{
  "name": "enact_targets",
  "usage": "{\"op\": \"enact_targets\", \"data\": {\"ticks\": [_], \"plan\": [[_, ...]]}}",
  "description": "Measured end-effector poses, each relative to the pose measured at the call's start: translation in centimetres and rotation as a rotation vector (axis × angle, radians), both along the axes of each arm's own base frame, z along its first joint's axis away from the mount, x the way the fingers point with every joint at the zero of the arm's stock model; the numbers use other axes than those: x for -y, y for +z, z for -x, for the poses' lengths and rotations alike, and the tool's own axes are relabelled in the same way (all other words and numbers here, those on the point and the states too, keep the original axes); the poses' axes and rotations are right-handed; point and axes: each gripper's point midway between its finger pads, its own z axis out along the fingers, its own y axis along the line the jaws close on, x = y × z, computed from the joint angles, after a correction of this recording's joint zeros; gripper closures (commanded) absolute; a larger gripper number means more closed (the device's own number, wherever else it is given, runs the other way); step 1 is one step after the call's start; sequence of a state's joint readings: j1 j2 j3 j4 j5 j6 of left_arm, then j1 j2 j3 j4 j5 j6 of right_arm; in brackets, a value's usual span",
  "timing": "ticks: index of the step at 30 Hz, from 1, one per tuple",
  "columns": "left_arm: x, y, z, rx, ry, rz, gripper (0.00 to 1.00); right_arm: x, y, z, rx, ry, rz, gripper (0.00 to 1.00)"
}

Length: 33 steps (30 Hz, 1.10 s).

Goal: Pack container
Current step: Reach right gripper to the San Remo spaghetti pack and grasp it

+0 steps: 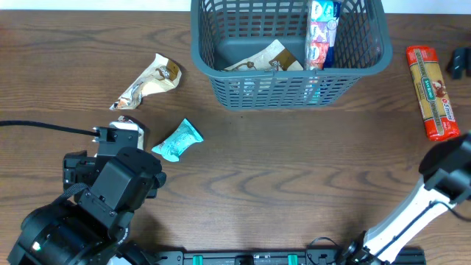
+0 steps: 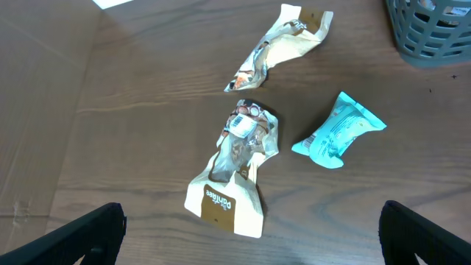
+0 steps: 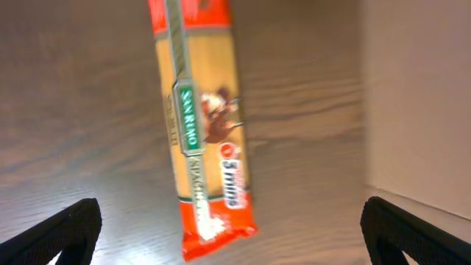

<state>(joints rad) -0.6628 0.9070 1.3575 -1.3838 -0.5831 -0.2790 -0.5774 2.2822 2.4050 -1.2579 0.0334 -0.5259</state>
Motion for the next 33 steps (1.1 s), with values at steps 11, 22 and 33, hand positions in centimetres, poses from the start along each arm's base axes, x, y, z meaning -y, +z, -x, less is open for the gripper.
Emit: {"op": "enact_targets", "data": {"ticks": [11,22,33], "plan": [[0.0,0.0,0.0,0.0,0.0,-0.001,0.01,1.0,-10.3,0.4,-0.187,-0.064,-0.071,0.01],[0.0,0.0,0.0,0.0,0.0,0.0,0.01,1.2,-10.0,-1.1,-0.115,-0.054,-0.077,0.01],[0.0,0.0,0.0,0.0,0.0,0.0,0.01,1.9,-12.6,-1.3,-0.122,-0.07,-0.103,0.01]]}}
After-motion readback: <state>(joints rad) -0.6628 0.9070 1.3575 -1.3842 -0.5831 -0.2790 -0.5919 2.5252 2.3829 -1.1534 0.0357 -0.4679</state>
